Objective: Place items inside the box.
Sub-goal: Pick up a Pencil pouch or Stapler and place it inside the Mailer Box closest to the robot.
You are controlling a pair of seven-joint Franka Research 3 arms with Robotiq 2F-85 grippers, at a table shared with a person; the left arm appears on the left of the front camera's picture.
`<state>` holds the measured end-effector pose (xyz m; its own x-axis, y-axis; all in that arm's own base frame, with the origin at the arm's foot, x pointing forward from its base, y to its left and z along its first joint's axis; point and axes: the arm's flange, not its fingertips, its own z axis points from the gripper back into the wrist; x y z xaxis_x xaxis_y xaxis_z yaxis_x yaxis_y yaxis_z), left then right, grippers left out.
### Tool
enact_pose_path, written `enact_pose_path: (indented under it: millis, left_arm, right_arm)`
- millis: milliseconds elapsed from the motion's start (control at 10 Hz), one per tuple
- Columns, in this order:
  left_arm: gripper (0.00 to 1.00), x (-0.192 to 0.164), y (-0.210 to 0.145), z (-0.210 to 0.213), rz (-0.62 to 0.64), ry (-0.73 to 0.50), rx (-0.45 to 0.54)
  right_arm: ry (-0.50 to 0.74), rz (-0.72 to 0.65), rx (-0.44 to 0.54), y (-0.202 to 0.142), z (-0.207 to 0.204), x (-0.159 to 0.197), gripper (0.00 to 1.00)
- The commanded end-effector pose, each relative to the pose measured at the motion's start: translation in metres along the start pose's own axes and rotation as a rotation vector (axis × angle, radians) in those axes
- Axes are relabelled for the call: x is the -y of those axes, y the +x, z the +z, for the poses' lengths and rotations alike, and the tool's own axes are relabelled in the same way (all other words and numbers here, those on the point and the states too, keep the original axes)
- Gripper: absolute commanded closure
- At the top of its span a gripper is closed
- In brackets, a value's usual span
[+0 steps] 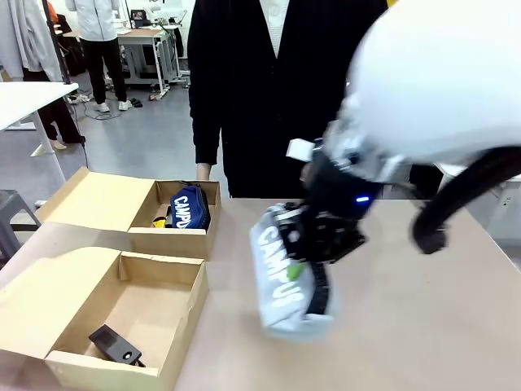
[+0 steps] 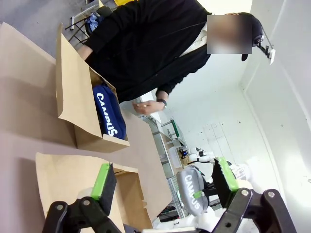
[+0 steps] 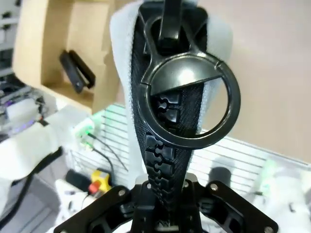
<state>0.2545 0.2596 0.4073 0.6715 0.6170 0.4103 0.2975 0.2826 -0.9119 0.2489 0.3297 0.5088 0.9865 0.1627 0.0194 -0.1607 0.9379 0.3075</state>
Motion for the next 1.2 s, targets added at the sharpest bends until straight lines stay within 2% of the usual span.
enact_pose_path:
  millis: [0,100,300,400,600,800,900,1000,1100]
  left_arm:
    - [0.00,0.001,0.000,-0.001,-0.017,-0.019,0.018]
    - [0.00,0.001,0.000,-0.001,-0.017,-0.019,0.018]
    - [0.00,0.001,0.000,-0.001,-0.017,-0.019,0.018]
    - [0.00,0.001,0.000,-0.001,-0.017,-0.019,0.018]
    - [0.00,0.001,0.000,-0.001,-0.017,-0.019,0.018]
    - [0.00,0.001,0.000,-0.001,-0.017,-0.019,0.018]
    - [0.00,0.001,0.000,-0.001,-0.017,-0.019,0.018]
    - [0.00,0.001,0.000,-0.001,-0.017,-0.019,0.018]
    - [0.00,0.001,0.000,-0.001,-0.017,-0.019,0.018]
  right_arm:
    - [-0.055,-0.050,0.006,0.032,0.009,0.010,0.94]
    - [-0.018,-0.117,0.043,0.024,0.029,0.039,0.94]
    - [0.100,-0.285,0.103,-0.006,0.069,0.130,0.94]
    - [0.178,-0.429,0.089,-0.027,0.076,0.186,0.94]
    - [0.252,-0.560,0.077,-0.063,0.072,0.248,0.94]
    - [0.230,-0.627,0.070,-0.090,0.065,0.279,0.94]
    - [0.244,-0.608,0.091,-0.092,0.062,0.281,0.94]
    - [0.252,-0.602,0.058,-0.055,0.111,0.268,0.94]
    - [0.252,-0.602,0.058,-0.055,0.111,0.268,0.94]
